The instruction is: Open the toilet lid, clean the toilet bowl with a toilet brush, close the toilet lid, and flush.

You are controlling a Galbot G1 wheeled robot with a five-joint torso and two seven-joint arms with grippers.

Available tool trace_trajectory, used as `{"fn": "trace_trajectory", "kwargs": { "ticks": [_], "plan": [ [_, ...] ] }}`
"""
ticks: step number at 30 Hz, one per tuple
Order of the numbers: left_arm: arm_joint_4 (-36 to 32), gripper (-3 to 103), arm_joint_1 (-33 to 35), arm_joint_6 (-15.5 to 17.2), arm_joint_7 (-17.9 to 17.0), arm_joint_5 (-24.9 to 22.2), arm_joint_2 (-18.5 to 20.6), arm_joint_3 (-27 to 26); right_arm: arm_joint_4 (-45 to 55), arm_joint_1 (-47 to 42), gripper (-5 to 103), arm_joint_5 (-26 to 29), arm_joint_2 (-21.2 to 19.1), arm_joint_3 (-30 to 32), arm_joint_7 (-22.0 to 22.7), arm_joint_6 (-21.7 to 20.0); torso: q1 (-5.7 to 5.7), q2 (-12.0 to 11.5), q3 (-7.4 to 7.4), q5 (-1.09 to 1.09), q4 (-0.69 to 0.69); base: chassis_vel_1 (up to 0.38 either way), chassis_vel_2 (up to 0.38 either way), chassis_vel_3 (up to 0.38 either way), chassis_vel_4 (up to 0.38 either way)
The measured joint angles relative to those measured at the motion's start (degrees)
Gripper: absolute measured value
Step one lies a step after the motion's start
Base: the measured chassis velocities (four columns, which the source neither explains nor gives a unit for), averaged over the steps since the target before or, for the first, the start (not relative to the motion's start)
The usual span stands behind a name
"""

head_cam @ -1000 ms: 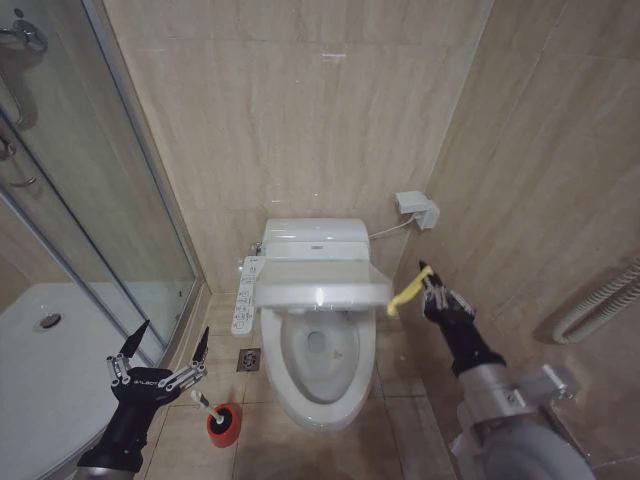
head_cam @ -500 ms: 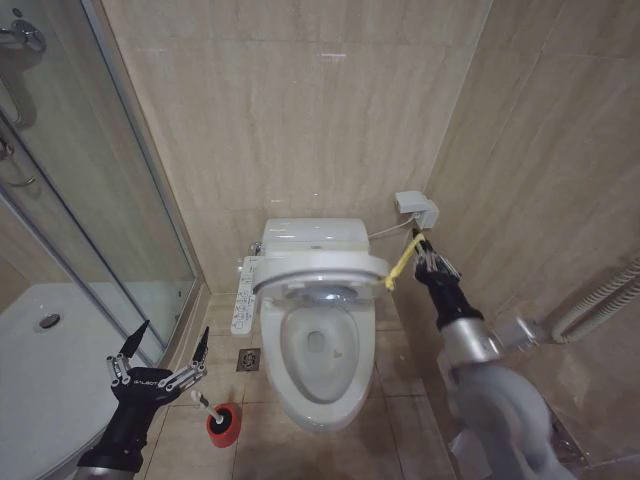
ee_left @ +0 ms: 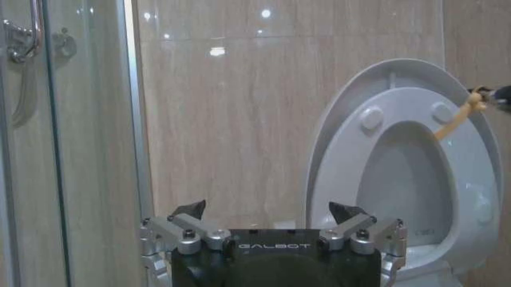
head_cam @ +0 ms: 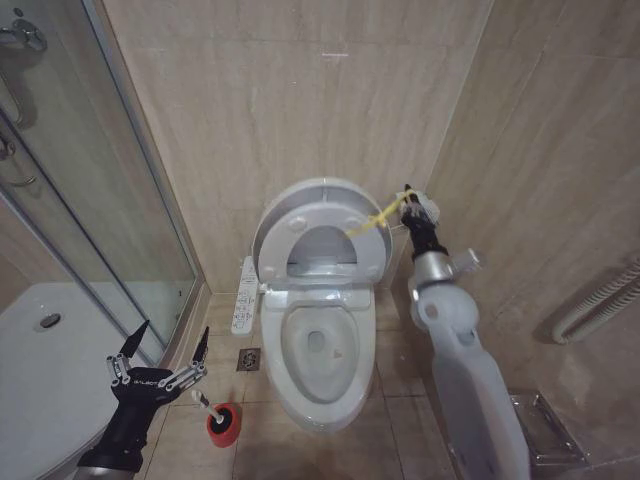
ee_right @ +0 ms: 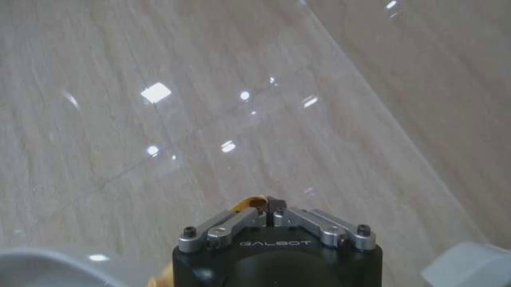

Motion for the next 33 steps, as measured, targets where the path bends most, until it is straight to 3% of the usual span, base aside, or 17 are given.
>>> {"fn": "trace_trajectory", "kwargs": {
  "ticks": [11, 20, 24, 33],
  "plan": [
    [0.0, 100, 0.0, 0.0, 0.0, 0.0, 0.0, 0.0, -11.9, 8.9, 1, -3.8, 0.1, -4.7, 0.1, 7.3, -0.01, 0.0, 0.0, 0.0, -0.02, 0.0, 0.0, 0.0, 0.0],
    [0.0, 100, 0.0, 0.0, 0.0, 0.0, 0.0, 0.0, -19.4, 15.5, 1, -9.5, -0.5, -5.6, -0.8, 9.0, -0.01, 0.0, 0.0, 0.0, 0.01, 0.0, 0.0, 0.0, 0.0],
    [0.0, 100, 0.0, 0.0, 0.0, 0.0, 0.0, 0.0, -25.2, 21.1, 1, -16.3, -0.9, -6.5, 0.0, 10.3, 0.0, 0.0, 0.0, 0.01, 0.0, 0.0, 0.0, 0.0, 0.0],
    [0.0, 100, 0.0, 0.0, 0.0, 0.0, 0.0, 0.0, -27.4, 23.7, 1, -19.9, -1.4, -8.9, 1.5, 9.6, 0.0, 0.0, 0.0, 0.01, -0.01, 0.0, 0.0, 0.0, 0.0]
  ]
}}
